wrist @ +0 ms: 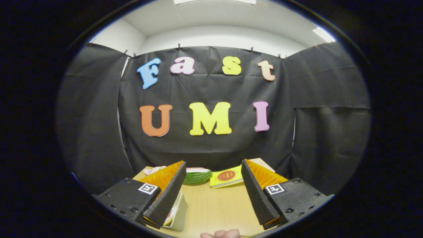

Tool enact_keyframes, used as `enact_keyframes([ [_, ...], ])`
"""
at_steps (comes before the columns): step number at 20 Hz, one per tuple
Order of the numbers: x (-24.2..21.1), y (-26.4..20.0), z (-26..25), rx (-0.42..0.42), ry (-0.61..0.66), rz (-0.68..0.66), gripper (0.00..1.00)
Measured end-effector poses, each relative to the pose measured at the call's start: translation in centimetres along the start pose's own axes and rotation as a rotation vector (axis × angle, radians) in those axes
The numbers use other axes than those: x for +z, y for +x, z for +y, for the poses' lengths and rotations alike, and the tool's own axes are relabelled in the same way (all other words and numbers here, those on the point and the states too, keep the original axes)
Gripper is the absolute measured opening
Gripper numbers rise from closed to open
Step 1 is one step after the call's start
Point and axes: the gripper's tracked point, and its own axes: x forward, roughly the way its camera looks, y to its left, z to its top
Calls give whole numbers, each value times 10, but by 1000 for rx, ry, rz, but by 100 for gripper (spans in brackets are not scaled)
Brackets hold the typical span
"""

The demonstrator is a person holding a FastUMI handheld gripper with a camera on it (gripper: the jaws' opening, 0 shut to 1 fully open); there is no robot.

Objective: Open the storage box then place both shoes into the box .Put the left shoe in first, then the right shoe, with the right side of both shoes facing outward in a uniform manner.

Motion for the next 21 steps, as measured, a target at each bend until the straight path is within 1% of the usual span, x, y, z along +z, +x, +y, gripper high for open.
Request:
enact_keyframes([
  [4, -7, -1, -3, 3, 16, 27, 100],
  [12, -10, -3, -8, -11, 37, 20, 100],
  [18, -17, -3, -3, 9, 59, 43, 100],
  [21, -16, -4, -8, -4, 53, 43, 100],
])
